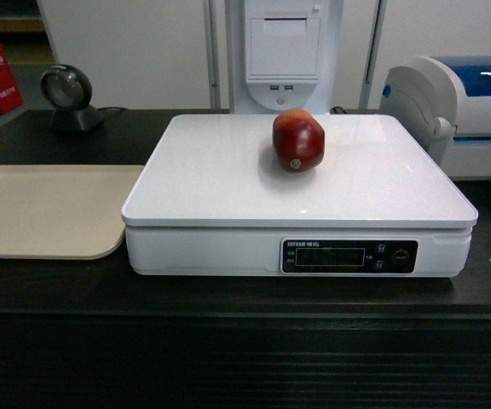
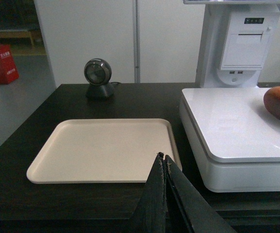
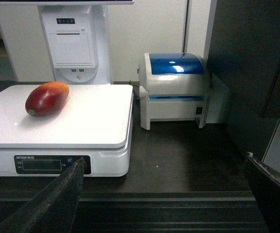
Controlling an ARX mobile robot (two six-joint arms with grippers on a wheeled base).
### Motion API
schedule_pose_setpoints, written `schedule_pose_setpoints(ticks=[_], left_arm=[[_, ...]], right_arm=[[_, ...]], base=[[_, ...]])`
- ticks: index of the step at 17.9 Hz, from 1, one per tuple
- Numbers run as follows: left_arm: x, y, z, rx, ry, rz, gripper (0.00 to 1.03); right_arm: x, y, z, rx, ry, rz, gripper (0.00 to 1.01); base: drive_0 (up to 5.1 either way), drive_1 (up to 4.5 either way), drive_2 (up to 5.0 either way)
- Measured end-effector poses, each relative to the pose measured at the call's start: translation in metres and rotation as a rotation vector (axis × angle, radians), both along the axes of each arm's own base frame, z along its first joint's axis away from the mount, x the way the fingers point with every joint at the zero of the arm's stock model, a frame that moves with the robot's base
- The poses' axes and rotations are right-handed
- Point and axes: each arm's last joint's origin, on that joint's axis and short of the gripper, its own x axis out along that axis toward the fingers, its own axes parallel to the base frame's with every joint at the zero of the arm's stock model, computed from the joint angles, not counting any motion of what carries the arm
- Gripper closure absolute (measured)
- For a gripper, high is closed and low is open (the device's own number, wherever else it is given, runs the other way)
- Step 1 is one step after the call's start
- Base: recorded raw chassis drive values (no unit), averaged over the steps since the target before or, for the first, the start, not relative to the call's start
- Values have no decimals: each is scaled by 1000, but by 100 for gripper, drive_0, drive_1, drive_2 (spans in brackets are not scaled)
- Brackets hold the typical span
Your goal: Place dark red mango on scale at checkout
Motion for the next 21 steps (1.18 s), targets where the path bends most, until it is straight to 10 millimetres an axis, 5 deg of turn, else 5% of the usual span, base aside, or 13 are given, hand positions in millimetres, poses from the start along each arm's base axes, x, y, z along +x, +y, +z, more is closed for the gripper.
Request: schedule_pose_setpoints(ticks=[21], left_arm=[[-29,0,-10,0,3,1,97]], right_arm=[[0,0,0,0,0,0,3]], base=[[0,0,0]])
